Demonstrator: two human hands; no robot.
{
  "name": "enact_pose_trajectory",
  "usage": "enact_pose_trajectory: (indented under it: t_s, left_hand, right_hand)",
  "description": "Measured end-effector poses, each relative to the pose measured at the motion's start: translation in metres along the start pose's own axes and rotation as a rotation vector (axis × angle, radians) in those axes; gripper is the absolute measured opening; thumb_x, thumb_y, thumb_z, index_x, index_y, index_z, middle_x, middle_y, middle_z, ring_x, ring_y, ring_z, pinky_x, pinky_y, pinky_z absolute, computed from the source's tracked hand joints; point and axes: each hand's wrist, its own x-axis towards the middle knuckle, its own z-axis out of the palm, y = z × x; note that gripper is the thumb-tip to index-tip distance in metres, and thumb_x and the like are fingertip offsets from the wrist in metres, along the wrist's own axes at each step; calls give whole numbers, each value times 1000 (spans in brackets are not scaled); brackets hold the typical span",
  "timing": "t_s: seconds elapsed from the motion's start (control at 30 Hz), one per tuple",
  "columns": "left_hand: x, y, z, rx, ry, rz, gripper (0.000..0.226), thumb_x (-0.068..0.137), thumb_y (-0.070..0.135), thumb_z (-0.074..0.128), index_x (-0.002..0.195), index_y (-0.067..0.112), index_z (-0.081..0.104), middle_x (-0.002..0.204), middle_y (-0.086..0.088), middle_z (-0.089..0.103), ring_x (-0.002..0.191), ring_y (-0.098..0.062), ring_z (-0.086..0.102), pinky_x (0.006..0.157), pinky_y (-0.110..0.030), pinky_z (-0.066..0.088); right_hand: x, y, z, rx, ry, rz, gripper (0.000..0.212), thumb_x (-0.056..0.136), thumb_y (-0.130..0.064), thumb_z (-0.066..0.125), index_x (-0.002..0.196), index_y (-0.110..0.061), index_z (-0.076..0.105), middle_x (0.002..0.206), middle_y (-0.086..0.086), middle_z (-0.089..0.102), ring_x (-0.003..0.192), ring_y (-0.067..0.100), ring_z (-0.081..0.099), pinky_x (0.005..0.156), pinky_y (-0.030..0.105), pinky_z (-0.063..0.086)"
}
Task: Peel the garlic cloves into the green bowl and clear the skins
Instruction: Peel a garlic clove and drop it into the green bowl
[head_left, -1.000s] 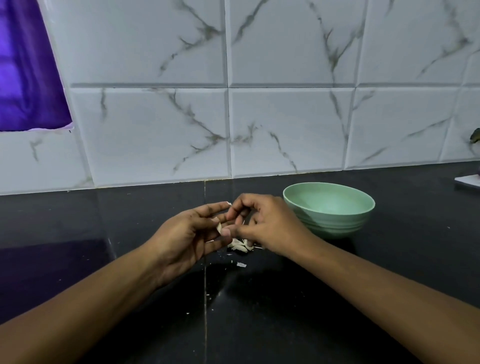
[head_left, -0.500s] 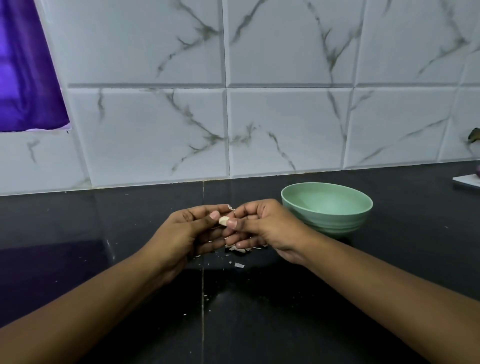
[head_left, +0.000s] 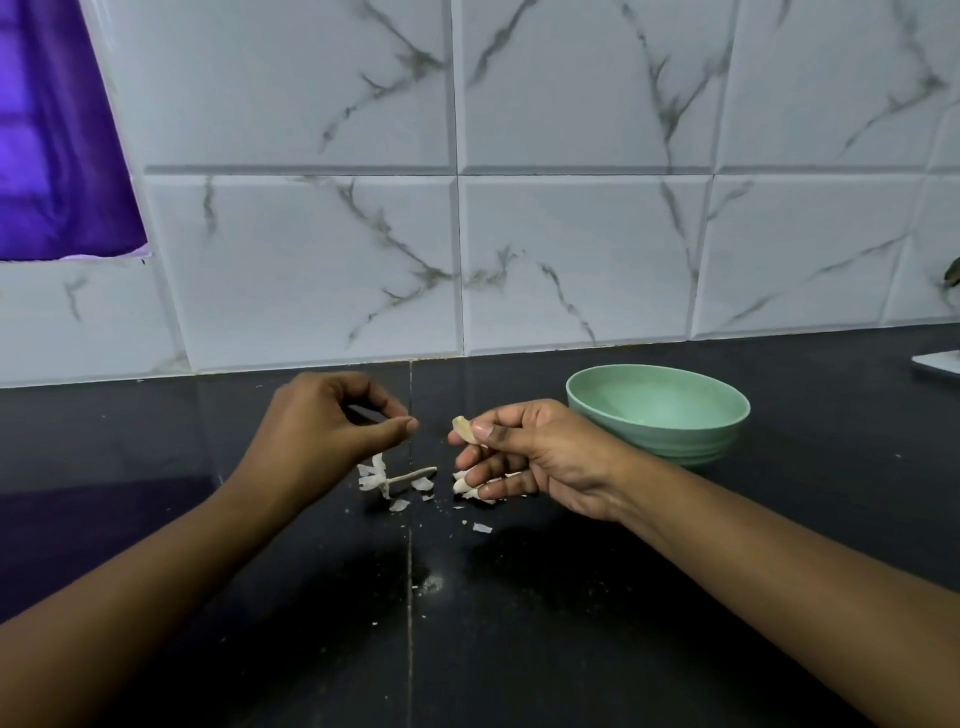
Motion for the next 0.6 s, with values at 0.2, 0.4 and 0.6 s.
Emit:
enact_pose_trajectory:
  t_s: [0.2, 0.4, 0.6]
  left_hand:
    - [4, -2, -8, 277, -186, 59, 25, 76, 30, 78, 87, 46, 62, 71, 25, 70, 68, 9, 64, 78, -33, 55]
    - [6, -2, -9, 342, -211, 81, 7, 82, 37, 71, 84, 43, 71, 72, 27, 67, 79, 9, 64, 80, -30, 53]
    - [6, -4, -11, 272, -141, 83, 11, 73, 38, 78, 67, 34, 70, 63, 20, 69, 67, 5, 65, 74, -36, 55]
  right_hand:
    - [1, 1, 0, 36, -2, 21, 27, 96, -10, 48, 115, 7, 55, 70, 9, 67, 58, 12, 66, 53, 22, 56]
    - [1, 0, 0, 31, 2, 11, 32, 98, -10, 45, 122, 10, 49, 68, 8, 65, 56, 12, 64, 54, 24, 56]
    - [2, -3, -3, -39, 68, -42, 24, 98, -9, 46, 117, 5, 53, 69, 9, 62, 53, 10, 60, 47, 21, 53]
